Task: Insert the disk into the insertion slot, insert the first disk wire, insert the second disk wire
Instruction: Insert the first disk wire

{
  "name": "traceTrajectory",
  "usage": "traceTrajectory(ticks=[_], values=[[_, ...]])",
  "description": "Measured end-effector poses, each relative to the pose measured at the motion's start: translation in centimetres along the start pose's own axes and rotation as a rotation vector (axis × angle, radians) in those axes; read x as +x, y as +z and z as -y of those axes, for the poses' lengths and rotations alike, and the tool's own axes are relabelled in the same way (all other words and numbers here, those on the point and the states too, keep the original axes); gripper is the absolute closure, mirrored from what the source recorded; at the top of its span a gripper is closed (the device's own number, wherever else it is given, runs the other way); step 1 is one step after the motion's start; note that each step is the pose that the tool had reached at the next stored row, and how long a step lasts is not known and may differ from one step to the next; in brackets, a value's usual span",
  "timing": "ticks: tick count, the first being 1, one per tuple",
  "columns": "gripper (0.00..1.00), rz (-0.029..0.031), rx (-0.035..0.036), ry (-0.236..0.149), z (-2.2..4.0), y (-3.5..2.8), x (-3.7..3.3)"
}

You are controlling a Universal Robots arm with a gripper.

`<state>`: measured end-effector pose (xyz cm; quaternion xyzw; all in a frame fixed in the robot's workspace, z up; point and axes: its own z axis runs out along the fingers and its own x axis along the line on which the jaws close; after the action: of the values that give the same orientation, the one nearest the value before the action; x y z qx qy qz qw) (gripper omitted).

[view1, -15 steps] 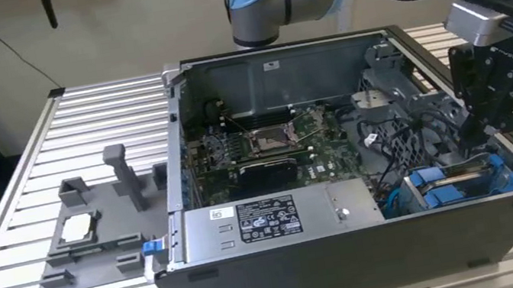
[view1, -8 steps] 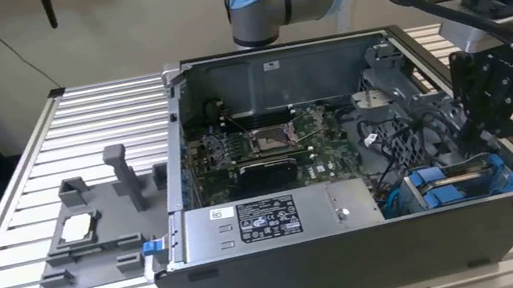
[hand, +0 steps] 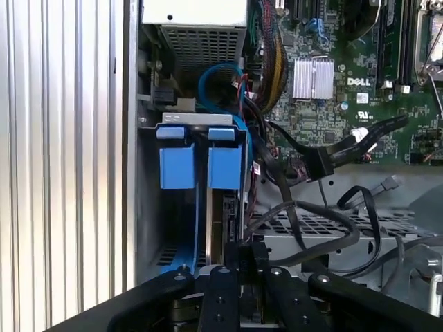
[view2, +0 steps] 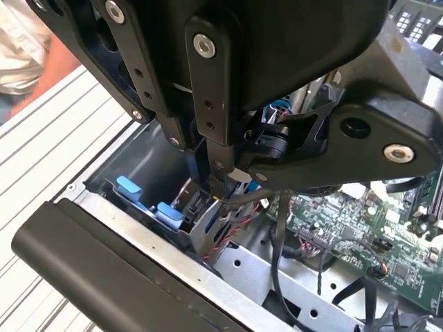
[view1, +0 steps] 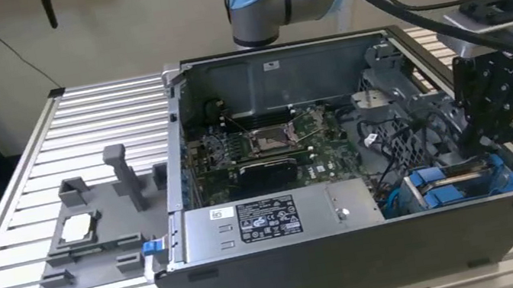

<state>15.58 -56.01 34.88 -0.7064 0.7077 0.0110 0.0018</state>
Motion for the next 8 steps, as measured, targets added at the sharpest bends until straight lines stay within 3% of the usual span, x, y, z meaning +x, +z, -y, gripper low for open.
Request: traceTrajectory(ticks=[8], values=[[0.81,0.0006,0.0002,0.035,0.05,0.33,0.27]])
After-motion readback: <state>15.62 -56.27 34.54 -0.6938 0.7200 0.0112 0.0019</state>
